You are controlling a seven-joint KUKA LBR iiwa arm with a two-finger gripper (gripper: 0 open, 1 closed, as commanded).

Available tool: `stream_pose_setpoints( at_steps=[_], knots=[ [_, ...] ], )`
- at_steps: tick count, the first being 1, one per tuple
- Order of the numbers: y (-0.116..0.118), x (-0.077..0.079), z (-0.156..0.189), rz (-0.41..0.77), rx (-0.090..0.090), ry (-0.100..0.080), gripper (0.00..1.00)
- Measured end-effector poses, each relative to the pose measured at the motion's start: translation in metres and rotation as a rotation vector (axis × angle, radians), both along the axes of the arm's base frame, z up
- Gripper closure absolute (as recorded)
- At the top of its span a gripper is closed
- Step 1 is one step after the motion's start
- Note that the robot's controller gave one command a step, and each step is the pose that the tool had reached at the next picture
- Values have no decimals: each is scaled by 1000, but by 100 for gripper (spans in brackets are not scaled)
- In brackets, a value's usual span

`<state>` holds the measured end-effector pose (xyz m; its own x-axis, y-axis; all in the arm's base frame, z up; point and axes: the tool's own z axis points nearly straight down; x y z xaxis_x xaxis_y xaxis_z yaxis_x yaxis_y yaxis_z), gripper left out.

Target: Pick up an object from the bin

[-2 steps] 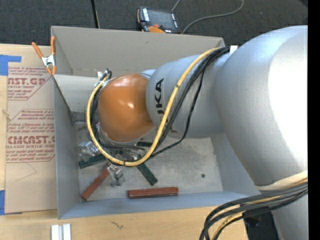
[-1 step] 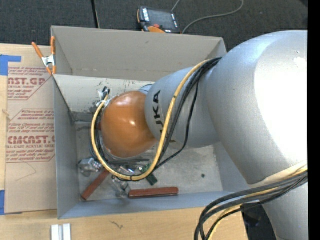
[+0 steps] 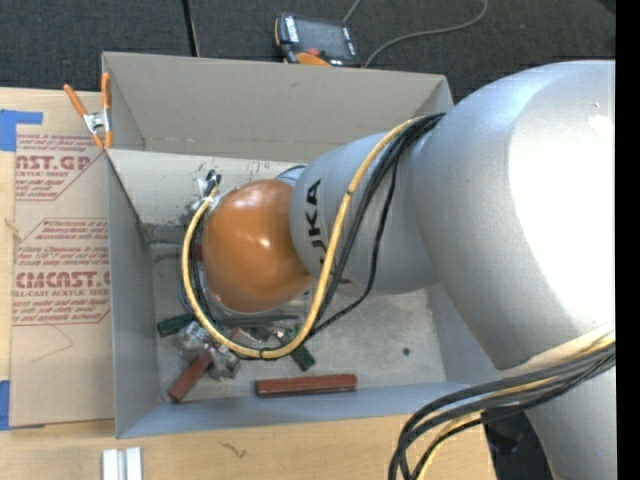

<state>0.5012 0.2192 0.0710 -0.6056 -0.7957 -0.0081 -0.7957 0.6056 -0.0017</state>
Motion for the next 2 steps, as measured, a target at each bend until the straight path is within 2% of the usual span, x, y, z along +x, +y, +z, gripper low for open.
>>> stream_pose_setpoints(
  at_steps=[1, 2],
  knots=[
    [-17, 28, 128, -13, -1, -4, 100],
    [-23, 26, 212, 335, -3, -1, 100]
  ],
)
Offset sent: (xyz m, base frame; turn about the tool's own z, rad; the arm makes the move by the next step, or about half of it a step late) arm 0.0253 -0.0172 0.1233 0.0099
